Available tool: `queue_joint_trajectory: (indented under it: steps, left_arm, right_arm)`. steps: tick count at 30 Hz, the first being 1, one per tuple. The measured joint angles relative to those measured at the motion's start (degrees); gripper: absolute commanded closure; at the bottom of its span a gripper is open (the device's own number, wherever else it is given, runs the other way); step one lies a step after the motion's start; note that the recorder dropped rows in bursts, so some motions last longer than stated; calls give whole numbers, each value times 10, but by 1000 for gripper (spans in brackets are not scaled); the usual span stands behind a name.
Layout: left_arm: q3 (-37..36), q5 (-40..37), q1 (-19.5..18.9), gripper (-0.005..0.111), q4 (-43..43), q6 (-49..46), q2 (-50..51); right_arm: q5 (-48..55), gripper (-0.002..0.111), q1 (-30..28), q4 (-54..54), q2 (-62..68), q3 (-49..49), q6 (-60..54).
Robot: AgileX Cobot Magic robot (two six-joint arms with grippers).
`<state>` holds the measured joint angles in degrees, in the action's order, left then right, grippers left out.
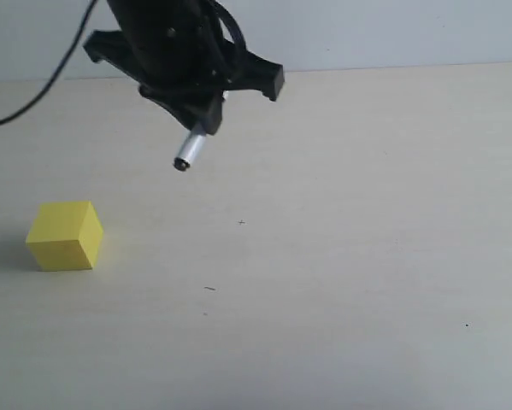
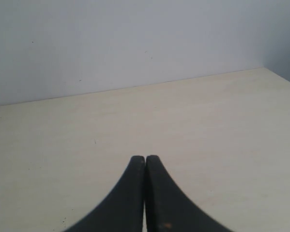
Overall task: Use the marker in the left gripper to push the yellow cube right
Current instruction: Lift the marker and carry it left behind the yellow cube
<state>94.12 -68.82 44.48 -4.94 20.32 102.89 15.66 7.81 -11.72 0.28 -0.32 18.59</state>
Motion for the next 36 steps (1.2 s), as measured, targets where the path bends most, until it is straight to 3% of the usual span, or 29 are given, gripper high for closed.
queue_joint_trajectory:
  steps: [4, 8, 15, 21, 24, 29, 36]
  left_arm:
    - [-49, -3, -17, 107, -32, -5, -80]
    - [-118, -8, -72, 107, -39, -25, -167]
    - [-227, -13, -230, 107, -45, -90, -302]
    - [-262, -14, -366, 107, -50, -169, -354]
    - [-265, -14, -391, 107, -52, -193, -351]
    - [-286, -13, -395, 107, -52, -266, -332]
    - [-343, 39, -395, 107, -74, -501, -294]
  right_arm:
    - [0, 108, 0, 0, 0, 0, 0]
    - [0, 108, 0, 0, 0, 0, 0]
    - [0, 108, 0, 0, 0, 0, 0]
    - [0, 108, 0, 0, 0, 0, 0]
    - [0, 108, 0, 0, 0, 0, 0]
    - [0, 108, 0, 0, 0, 0, 0]
    - [0, 108, 0, 0, 0, 0, 0]
